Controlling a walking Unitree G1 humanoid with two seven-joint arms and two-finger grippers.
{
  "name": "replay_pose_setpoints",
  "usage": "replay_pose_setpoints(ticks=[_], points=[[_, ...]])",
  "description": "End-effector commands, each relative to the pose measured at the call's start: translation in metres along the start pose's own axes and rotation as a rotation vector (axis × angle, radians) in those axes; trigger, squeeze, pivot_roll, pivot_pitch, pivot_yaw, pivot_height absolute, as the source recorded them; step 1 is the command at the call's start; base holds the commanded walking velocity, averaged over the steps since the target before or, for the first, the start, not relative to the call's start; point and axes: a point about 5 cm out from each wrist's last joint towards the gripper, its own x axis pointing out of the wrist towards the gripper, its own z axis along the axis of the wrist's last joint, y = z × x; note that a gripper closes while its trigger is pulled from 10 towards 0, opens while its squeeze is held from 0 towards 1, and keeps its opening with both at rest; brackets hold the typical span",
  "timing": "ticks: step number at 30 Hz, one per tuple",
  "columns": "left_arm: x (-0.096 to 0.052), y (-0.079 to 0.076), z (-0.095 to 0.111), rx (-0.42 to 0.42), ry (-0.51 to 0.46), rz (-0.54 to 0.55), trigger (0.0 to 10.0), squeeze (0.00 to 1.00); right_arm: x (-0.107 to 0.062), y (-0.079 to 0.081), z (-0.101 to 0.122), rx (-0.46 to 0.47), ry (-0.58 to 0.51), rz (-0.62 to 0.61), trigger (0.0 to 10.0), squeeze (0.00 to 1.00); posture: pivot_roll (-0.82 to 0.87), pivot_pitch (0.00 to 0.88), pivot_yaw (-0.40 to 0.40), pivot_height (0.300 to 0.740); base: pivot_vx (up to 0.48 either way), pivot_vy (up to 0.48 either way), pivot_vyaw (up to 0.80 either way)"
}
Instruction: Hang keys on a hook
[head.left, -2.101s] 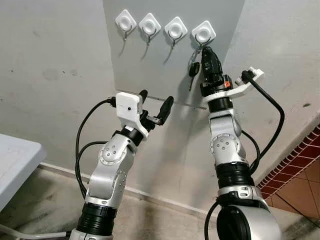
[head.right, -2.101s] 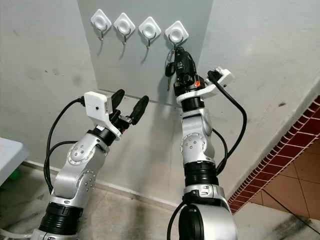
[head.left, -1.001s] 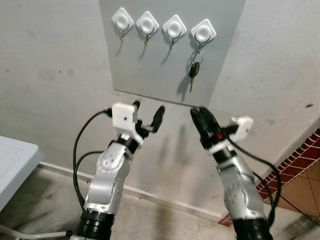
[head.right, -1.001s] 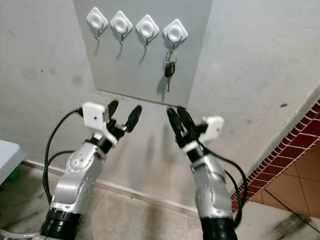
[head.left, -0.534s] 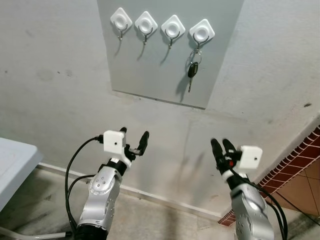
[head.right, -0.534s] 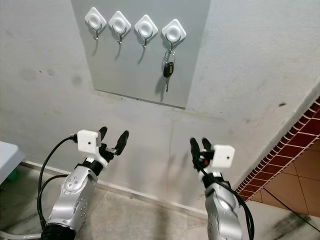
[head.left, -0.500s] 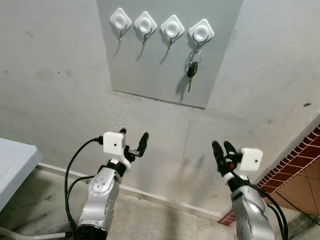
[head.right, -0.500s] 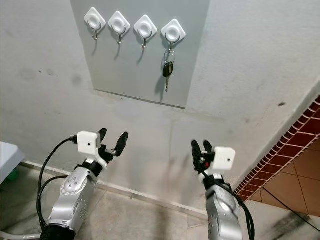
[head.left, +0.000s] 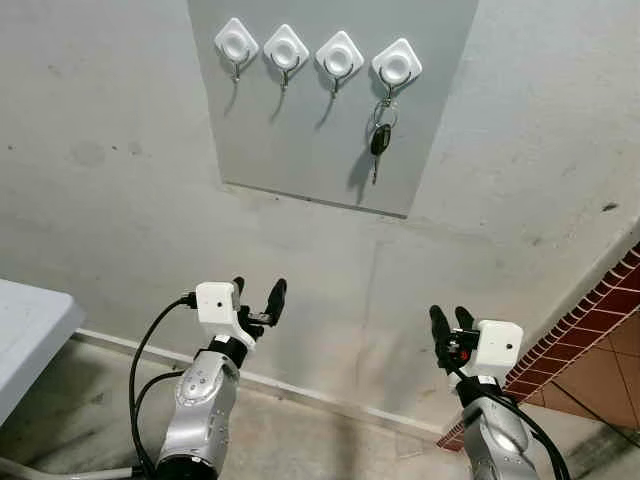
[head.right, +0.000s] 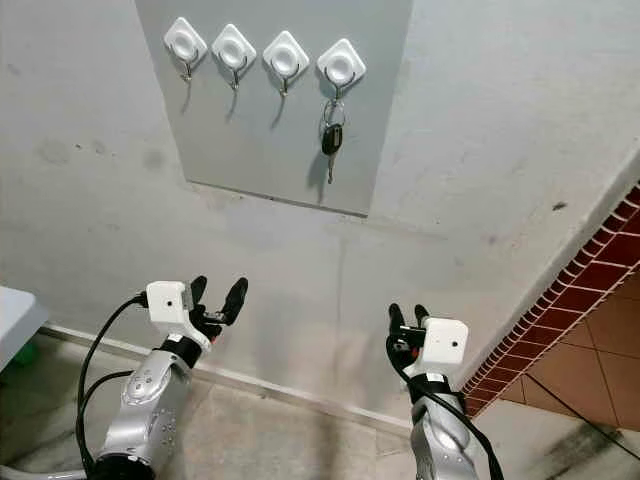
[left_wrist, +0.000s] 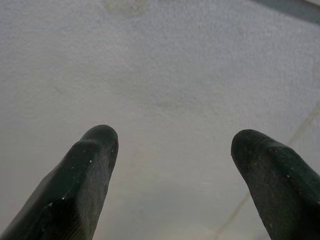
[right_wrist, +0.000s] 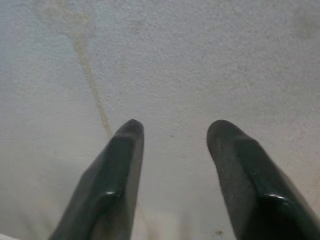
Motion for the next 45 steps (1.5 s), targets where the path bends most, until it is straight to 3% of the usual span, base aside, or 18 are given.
replay_pose_setpoints(ticks=[1, 3, 4, 26, 45], points=[[0.004, 0.001, 0.004, 0.001, -0.012, -0.008, 10.0, 0.0, 0.003, 0.0, 0.0, -0.04, 0.004, -0.016, 10.0, 1.0, -0.04, 0.0, -0.003, 0.74, 0.0, 0.0, 0.0], [0.006, 0.001, 0.005, 0.008, -0.017, -0.018, 10.0, 0.0, 0.005, -0.001, 0.0, -0.065, 0.009, -0.029, 10.0, 1.0, -0.04, 0.0, -0.003, 0.74, 0.0, 0.0, 0.0], [0.007, 0.002, 0.007, 0.015, -0.023, -0.023, 10.0, 0.0, 0.005, -0.001, 0.0, -0.073, 0.003, -0.019, 10.0, 0.0, -0.04, 0.0, -0.004, 0.74, 0.0, 0.0, 0.0], [0.004, 0.0, 0.005, 0.041, -0.038, -0.041, 10.0, 0.0, 0.002, -0.005, -0.005, -0.127, 0.026, 0.001, 10.0, 0.0, -0.04, 0.0, -0.01, 0.74, 0.0, 0.0, 0.0], [-0.002, 0.0, -0.012, 0.045, 0.022, -0.033, 10.0, 0.0, -0.003, -0.008, -0.018, -0.144, 0.076, 0.011, 10.0, 0.0, -0.04, 0.0, -0.016, 0.74, 0.0, 0.0, 0.0]])
